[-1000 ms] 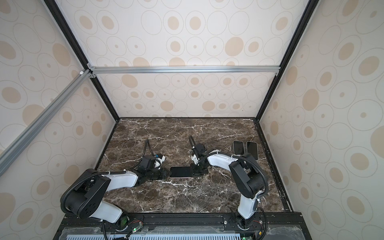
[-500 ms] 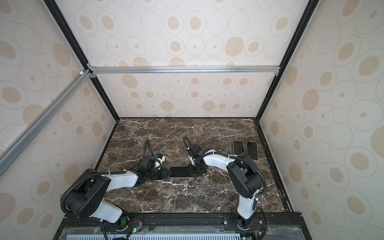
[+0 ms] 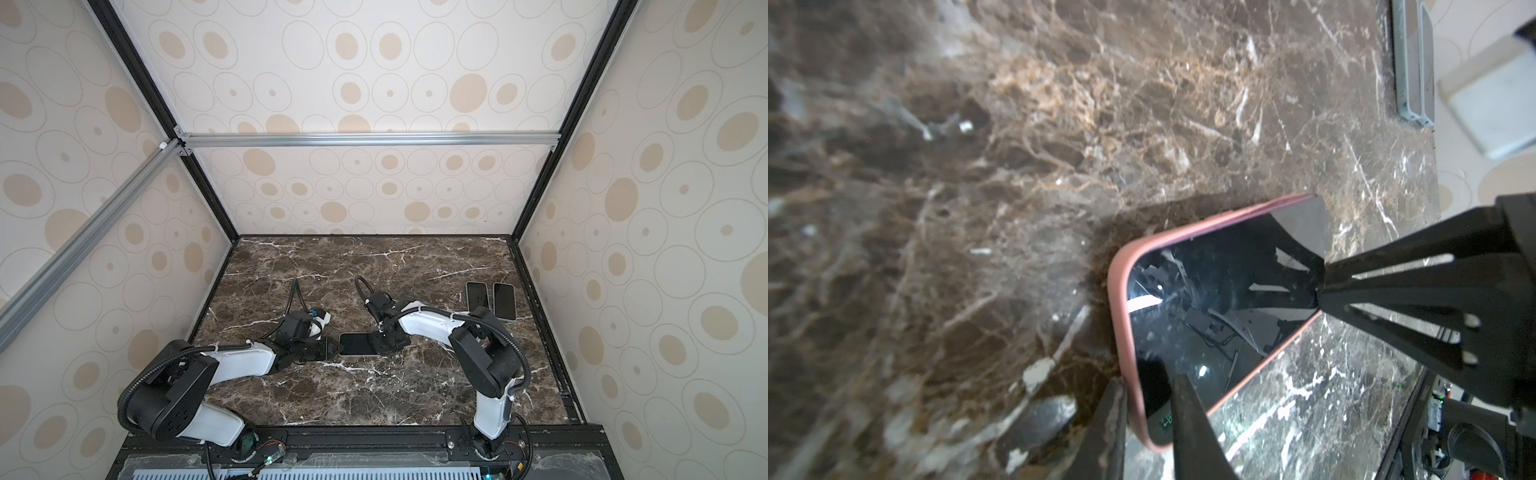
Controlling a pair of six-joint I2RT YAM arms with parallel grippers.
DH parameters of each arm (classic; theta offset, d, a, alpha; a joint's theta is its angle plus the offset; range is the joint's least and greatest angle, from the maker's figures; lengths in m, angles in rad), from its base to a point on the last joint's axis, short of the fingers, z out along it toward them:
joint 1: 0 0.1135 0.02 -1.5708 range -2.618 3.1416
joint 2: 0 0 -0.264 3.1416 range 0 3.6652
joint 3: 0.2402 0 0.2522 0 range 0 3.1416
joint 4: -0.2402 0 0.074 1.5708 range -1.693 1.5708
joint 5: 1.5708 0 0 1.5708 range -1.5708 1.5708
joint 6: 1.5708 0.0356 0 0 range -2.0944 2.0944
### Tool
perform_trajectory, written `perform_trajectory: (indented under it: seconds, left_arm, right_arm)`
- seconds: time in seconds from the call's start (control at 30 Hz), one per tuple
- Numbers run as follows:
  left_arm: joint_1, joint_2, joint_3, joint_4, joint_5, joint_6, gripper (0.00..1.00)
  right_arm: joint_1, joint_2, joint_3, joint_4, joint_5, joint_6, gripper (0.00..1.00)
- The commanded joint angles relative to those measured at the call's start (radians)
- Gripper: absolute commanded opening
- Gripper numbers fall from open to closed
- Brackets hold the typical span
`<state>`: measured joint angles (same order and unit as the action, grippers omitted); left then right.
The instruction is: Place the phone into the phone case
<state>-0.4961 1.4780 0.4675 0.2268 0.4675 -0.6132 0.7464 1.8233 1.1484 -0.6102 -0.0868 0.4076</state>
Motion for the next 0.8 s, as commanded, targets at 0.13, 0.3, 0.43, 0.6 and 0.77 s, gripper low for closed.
perform_trajectory:
  seconds: [0.13, 0.3, 0.43, 0.6, 0.77]
  left_arm:
    - [-0.010, -0.035, 0.008, -0.103, -0.049, 0.023, 0.28]
    - [-0.009, -0.038, 0.027, -0.098, -0.065, 0.017, 0.38]
    - [-0.006, -0.038, 0.050, -0.110, -0.088, 0.022, 0.43]
    - [0.004, -0.016, 0.071, -0.098, -0.083, 0.036, 0.40]
    - [0.016, 0.033, 0.091, -0.070, -0.059, 0.038, 0.34]
  right_arm:
    - [-0.086, -0.048, -0.032, -0.009, -0.031, -0.079, 0.26]
    - [-0.133, -0.085, -0.011, -0.007, -0.113, -0.105, 0.27]
    - [-0.167, -0.086, -0.013, 0.032, -0.180, -0.103, 0.27]
    - [-0.190, -0.061, -0.009, 0.089, -0.251, -0.093, 0.25]
    - [-0.192, -0.023, -0.003, 0.117, -0.278, -0.084, 0.23]
